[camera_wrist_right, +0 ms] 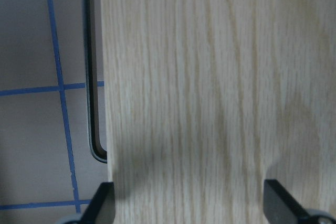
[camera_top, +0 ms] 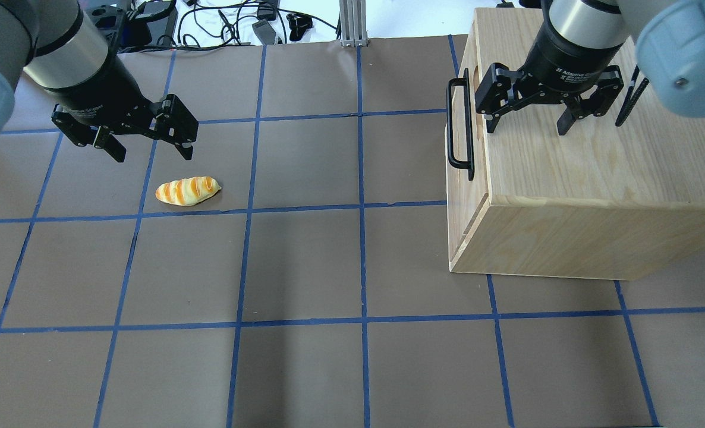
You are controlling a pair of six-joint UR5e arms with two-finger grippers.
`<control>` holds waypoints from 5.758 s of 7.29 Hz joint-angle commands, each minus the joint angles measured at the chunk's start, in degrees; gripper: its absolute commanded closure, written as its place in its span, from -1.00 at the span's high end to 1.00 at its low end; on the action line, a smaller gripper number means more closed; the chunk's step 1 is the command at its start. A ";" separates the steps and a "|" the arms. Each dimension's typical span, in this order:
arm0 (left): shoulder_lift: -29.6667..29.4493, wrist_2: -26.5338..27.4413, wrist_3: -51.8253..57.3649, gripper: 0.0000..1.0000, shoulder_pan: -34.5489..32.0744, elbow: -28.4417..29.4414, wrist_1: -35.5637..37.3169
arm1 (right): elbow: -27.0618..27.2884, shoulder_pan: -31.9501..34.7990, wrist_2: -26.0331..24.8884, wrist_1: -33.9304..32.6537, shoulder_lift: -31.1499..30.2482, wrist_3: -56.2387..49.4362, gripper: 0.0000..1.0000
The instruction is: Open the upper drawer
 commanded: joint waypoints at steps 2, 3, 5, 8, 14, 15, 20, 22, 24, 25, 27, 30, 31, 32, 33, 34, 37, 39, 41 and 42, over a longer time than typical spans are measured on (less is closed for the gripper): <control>0.20 -0.21 -0.10 1.00 0.00 -0.14 0.05 | 0.00 0.00 0.04 0.00 0.00 0.00 1.00; 0.47 -0.03 -0.10 1.00 0.00 -0.14 -0.04 | 0.00 0.01 0.04 0.00 0.00 0.00 1.00; 0.55 -0.03 -0.18 1.00 -0.09 -0.14 -0.04 | 0.00 0.01 -0.05 0.00 0.00 0.00 1.00; 0.21 -0.20 -0.19 1.00 0.44 0.30 -0.12 | 0.00 0.01 -0.05 0.00 0.00 0.00 1.00; -0.94 -0.12 -0.97 1.00 1.94 0.30 0.04 | 0.00 0.01 -0.05 0.00 0.00 0.00 1.00; -1.20 -0.64 -1.15 1.00 1.85 0.30 0.05 | 0.00 0.01 -0.05 0.00 0.00 0.00 1.00; -8.13 -9.34 -19.02 1.00 -8.50 0.74 14.79 | 0.00 0.01 -0.05 0.00 0.00 0.00 1.00; -11.82 -11.87 -26.50 1.00 -13.60 1.18 20.59 | 0.00 0.01 -0.05 0.00 0.00 0.00 1.00; -15.42 -13.39 -33.48 1.00 -17.03 3.28 23.34 | 0.00 0.01 0.04 0.00 0.00 0.00 1.00; -16.83 -13.48 -37.24 1.00 -18.62 4.59 23.43 | 0.00 0.01 0.04 0.00 0.00 0.00 1.00; -18.86 -19.24 -42.08 1.00 -19.60 6.63 23.52 | 0.00 0.01 -0.05 0.00 0.00 0.00 1.00; -20.88 -19.89 -45.08 1.00 -22.22 6.81 28.25 | 0.00 0.01 0.04 0.00 0.00 0.00 1.00; -21.50 -20.07 -45.71 1.00 -22.76 6.81 28.79 | 0.00 0.01 -0.05 0.00 0.00 0.00 1.00; -22.20 -22.77 -46.06 1.00 -22.76 6.81 29.66 | 0.00 0.01 -0.05 0.00 0.00 0.00 1.00; -22.47 -23.32 -47.19 1.00 -23.11 6.72 31.85 | 0.00 0.01 0.04 0.00 0.00 0.00 1.00; -23.08 -23.23 -47.47 1.00 -24.59 6.80 32.39 | 0.00 0.01 0.04 0.00 0.00 0.00 1.00; -23.61 -23.32 -47.29 1.00 -25.48 6.81 32.40 | 0.00 0.01 -0.05 0.00 0.00 0.00 1.00; -23.79 -23.32 -46.59 1.00 -25.66 6.81 32.40 | 0.00 0.01 0.04 0.00 0.00 0.00 1.00; -23.79 -23.32 -46.42 1.00 -25.84 6.81 32.40 | 0.00 0.01 0.04 0.00 0.00 0.00 1.00; -23.79 -23.32 -46.15 1.00 -25.93 6.81 32.40 | 0.00 0.01 -0.05 0.00 0.00 0.00 1.00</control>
